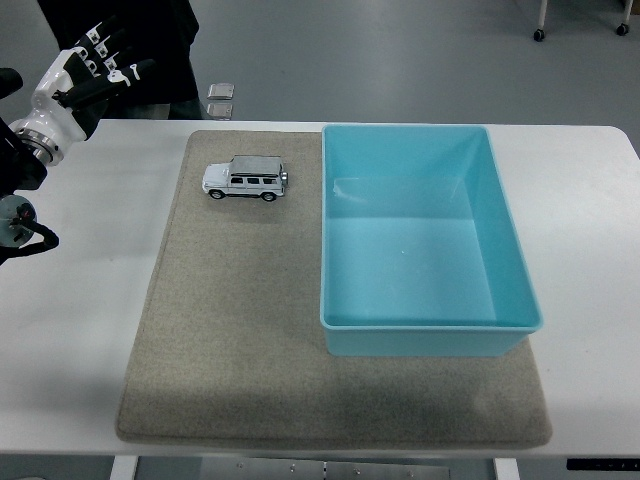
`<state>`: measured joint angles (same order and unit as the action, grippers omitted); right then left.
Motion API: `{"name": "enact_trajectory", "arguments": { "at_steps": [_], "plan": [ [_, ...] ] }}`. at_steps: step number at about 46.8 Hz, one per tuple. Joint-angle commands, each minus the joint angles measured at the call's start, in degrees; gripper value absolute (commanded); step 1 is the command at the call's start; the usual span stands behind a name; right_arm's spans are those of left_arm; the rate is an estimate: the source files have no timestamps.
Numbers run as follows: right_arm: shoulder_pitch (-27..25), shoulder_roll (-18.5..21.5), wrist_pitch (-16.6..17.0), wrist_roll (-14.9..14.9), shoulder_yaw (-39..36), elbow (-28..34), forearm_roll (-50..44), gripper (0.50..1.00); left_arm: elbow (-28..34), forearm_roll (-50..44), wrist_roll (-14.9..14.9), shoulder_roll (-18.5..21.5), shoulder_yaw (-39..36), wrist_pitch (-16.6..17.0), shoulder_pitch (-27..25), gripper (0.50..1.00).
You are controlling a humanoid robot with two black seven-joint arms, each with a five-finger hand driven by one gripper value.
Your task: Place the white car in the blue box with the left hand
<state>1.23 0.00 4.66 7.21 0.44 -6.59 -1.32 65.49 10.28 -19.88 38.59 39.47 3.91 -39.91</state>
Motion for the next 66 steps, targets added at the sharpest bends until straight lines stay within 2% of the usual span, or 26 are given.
{"name": "enact_trajectory", "arguments": {
  "at_steps": [1,17,25,66],
  "plan": [
    [0.0,0.0,0.0,0.0,0.0,0.0,0.0,0.936,0.0,0.0,0.0,-0.4,0.0,-0.9,0.0,0.999],
    [0.0,0.0,0.0,0.0,0.0,0.1,0.0,0.936,-0.4,0.0,0.0,-0.8,0.0,-1.3,0.1,0.999],
    [0.0,0.0,0.0,0.0,0.0,0.0,0.0,0.936,-0.5,-0.1,0.0,-0.7,0.1,-3.3,0.0,0.999],
    [0.0,0.0,0.0,0.0,0.0,0.0,0.0,0.936,-1.0,0.1,-0.1,-0.7,0.1,-3.5,-0.9,0.999]
  ]
}}
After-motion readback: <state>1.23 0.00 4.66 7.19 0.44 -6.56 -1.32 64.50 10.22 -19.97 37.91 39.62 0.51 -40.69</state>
